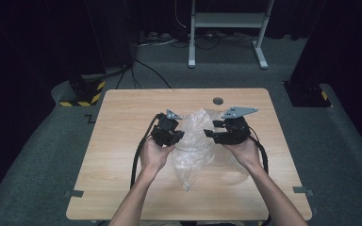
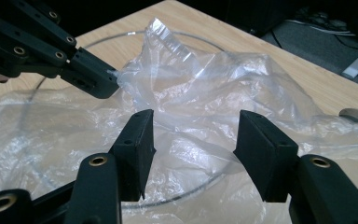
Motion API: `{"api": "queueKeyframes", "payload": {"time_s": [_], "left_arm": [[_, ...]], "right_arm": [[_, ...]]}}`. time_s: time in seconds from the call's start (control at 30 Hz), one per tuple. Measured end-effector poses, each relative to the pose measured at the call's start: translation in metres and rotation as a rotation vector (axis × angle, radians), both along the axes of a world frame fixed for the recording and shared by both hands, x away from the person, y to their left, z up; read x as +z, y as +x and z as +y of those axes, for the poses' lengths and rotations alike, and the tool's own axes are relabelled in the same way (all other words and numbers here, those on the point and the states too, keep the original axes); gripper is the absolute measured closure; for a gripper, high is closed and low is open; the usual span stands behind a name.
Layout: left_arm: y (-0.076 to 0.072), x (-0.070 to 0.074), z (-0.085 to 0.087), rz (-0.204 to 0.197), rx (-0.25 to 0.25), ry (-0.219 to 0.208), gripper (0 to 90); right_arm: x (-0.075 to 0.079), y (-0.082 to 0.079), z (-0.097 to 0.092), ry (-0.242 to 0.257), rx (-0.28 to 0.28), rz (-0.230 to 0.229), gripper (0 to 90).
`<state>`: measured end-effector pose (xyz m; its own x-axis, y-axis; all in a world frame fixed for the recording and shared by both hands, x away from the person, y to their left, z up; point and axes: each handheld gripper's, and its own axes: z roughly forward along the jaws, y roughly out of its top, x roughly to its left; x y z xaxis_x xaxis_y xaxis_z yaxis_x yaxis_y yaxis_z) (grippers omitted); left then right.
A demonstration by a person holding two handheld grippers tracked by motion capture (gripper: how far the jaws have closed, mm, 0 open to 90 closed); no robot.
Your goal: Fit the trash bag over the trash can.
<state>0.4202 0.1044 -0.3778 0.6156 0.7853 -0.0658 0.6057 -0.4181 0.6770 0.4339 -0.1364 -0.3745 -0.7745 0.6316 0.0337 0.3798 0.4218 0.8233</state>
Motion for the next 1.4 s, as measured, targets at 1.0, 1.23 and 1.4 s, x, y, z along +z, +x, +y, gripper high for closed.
{"api": "queueKeyframes", "payload": {"time_s": [1.0,1.23,1.4], "left_arm": [[-0.009,0.001,-0.01,-0.037,-0.106,-0.11,56.4],[-0.007,-0.001,-0.008,-0.03,-0.101,-0.092,84.8],[-0.005,-0.003,-0.003,-0.035,-0.054,-0.065,90.0]], "right_arm": [[-0.003,0.002,0.052,-0.069,0.135,0.0,90.0],[0.001,0.003,0.054,-0.018,0.139,0.006,87.0],[0.006,-0.006,0.041,-0.013,0.072,-0.074,64.3]]}}
